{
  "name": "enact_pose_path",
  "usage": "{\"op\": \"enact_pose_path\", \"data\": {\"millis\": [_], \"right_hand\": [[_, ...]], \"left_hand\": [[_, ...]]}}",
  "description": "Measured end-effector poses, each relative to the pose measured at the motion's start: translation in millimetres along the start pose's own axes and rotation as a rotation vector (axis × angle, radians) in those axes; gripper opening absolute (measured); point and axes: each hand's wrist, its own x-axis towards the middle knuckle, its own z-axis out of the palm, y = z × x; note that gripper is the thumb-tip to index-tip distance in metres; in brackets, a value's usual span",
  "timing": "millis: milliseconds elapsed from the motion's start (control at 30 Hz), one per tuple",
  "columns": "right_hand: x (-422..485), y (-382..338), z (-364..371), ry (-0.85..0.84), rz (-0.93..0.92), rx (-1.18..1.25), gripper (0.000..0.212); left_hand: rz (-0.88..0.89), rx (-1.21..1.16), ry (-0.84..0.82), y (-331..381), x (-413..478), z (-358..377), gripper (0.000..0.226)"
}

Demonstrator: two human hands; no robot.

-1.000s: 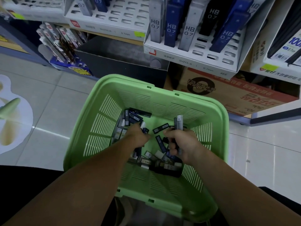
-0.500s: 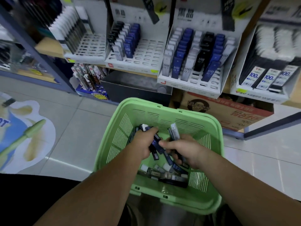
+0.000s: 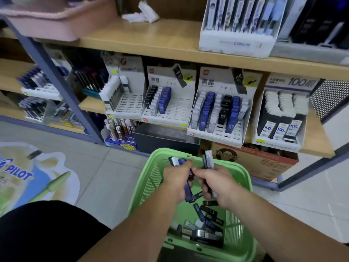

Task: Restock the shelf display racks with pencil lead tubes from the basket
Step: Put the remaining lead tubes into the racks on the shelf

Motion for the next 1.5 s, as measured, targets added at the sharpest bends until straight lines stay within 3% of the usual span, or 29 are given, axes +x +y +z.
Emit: {"op": "enact_pose_path", "data": {"millis": [233,333,433,533,633,733,900,967,1100,1300,1500], "right_hand": [[-22,-91,-16,-0.104,-0.142,-0.043,0.029],[-30,-119,-10,-0.244,-0.2,-0.146,0.027],[-31,-140,0,-0.345,-0.249,-0.209,0.031],[-26,-144,10,-0.344,-0.296,-0.219,0.036],[-18,-137,15,-0.196,-0.3,-0.103,0.038],[-14,-130,10,-0.106,-0.279,-0.081,0.042],[-34,-114,18,-0.383,-0.171,-0.222,0.048],[-34,-109,21,-0.364,-0.181,-0.248,0.04],[-28,-110,19,-0.256,-0.222,-0.259,0.034],[-32,-108,19,-0.266,-0.256,-0.235,0.029],[-36,-109,3,-0.359,-0.175,-0.222,0.031]], "left_hand": [[0.149,0.4,-0.425,78,-68,-16,0.017],[0.213,0.484,-0.523,103,-86,-21,0.027],[0.222,0.462,-0.557,122,-91,-26,0.016],[0.205,0.448,-0.545,133,-85,-33,0.015],[0.19,0.429,-0.463,134,-74,-37,0.02],[0.177,0.181,-0.323,138,-61,-32,0.018],[0.216,-0.212,-0.013,146,-41,-15,0.021],[0.249,-0.278,0.035,145,-40,-6,0.02],[0.278,-0.336,0.048,145,-40,3,0.018],[0.232,-0.305,-0.017,143,-43,9,0.014],[0.141,-0.328,-0.15,154,-37,-3,0.015]]}}
